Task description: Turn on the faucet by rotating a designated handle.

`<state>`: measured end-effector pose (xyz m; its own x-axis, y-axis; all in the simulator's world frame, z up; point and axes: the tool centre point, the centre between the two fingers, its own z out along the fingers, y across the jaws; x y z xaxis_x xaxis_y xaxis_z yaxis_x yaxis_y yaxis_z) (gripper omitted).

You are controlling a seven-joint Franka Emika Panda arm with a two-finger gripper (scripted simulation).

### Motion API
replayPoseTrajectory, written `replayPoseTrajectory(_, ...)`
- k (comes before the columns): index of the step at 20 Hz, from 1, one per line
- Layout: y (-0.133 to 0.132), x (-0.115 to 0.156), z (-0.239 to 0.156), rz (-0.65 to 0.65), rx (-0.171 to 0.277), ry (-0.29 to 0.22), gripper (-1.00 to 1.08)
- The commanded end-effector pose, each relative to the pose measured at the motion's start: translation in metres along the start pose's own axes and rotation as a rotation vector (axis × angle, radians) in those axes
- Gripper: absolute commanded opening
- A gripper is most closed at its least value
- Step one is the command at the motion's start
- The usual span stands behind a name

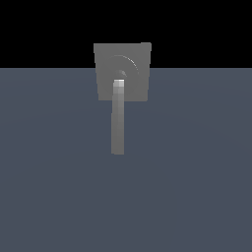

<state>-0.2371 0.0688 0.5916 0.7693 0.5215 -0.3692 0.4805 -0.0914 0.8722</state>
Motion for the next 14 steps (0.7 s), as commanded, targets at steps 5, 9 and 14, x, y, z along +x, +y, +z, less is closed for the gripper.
replayPoseTrajectory(5, 0.016, 0.019, -0.037, -0.261, -0.275, -0.136, -1.0)
replayPoseTrajectory(9, 0.019, 0.037, -0.059, -0.437, -0.425, -0.244, -1.0)
replayPoseTrajectory(14, 0.014, 0.068, -0.084, -0.671, -0.592, -0.401, -1.0)
